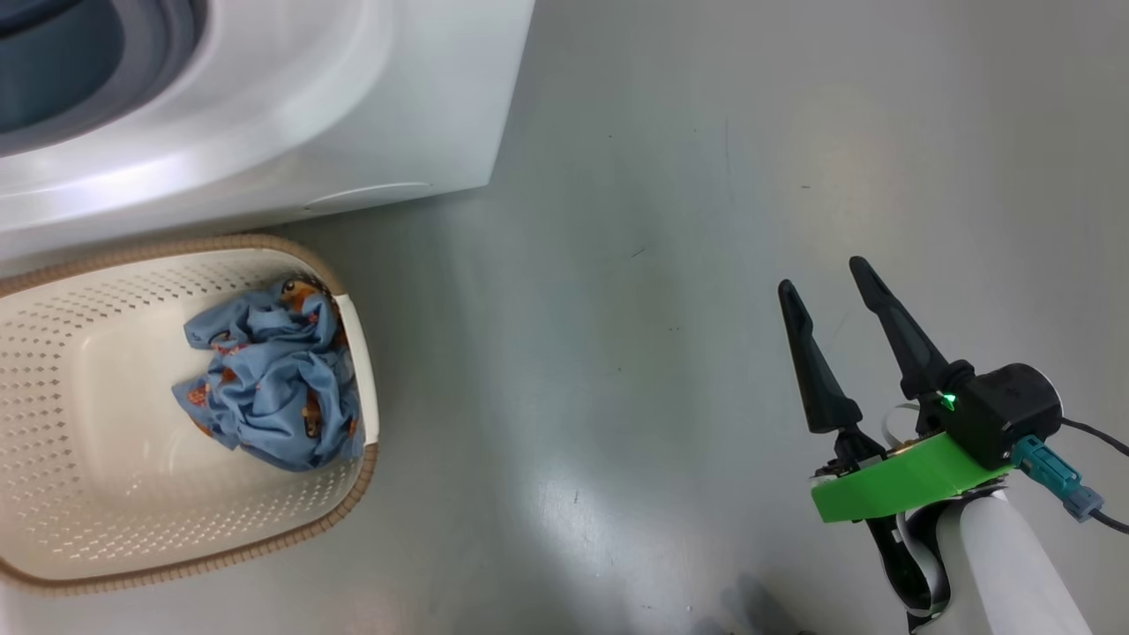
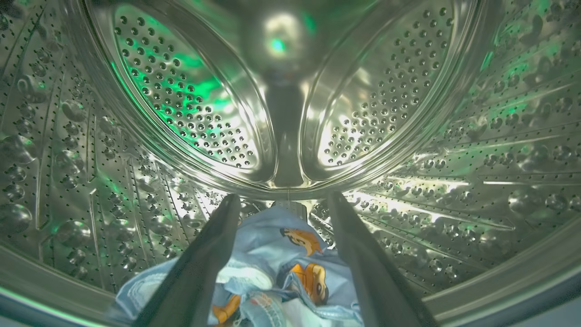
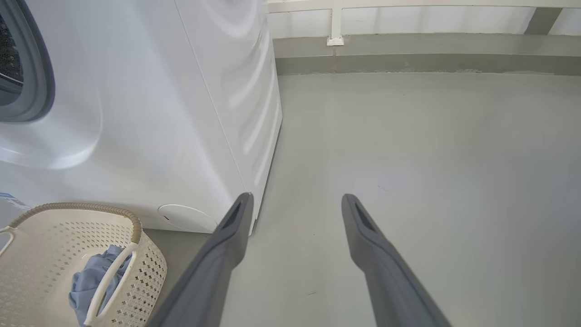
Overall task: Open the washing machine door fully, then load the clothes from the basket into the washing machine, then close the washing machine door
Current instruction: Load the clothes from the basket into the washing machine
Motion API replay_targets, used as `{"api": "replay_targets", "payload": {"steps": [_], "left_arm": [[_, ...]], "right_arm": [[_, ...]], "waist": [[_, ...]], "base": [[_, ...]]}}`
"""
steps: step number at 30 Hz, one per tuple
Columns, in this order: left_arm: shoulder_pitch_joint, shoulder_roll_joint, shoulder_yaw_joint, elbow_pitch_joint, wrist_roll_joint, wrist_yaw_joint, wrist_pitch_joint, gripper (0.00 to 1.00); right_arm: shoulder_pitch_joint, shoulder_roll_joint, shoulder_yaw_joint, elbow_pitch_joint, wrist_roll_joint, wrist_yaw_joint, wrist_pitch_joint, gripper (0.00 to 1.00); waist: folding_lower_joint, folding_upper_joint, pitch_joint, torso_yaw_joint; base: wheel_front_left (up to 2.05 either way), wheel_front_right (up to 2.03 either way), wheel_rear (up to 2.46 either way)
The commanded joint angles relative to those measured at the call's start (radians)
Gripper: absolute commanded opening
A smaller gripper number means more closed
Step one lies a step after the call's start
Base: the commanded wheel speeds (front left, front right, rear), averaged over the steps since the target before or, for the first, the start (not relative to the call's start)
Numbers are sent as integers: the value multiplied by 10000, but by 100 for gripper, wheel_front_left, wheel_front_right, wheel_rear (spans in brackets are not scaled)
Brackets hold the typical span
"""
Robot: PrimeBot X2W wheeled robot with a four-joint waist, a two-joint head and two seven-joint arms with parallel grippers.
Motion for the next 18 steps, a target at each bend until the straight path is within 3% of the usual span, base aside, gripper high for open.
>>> {"api": "replay_targets", "payload": {"steps": [1,9,18], "left_arm": [[-140,527,98,-124,38,-15,-51,100],[36,478,-47,-171,-127,-15,-51,100],[1293,38,334,-624,-313,-15,-51,100]], "right_arm": [[-34,38,176,-233,-9,16,-48,100],[-100,39,152,-228,-48,16,-48,100],[-2,-70,-80,-205,-70,16,-48,100]], "waist": [[0,0,-9,19],[0,0,-54,189],[0,0,-370,550]], "base": [[0,0,0],[0,0,0],[0,0,0]]}}
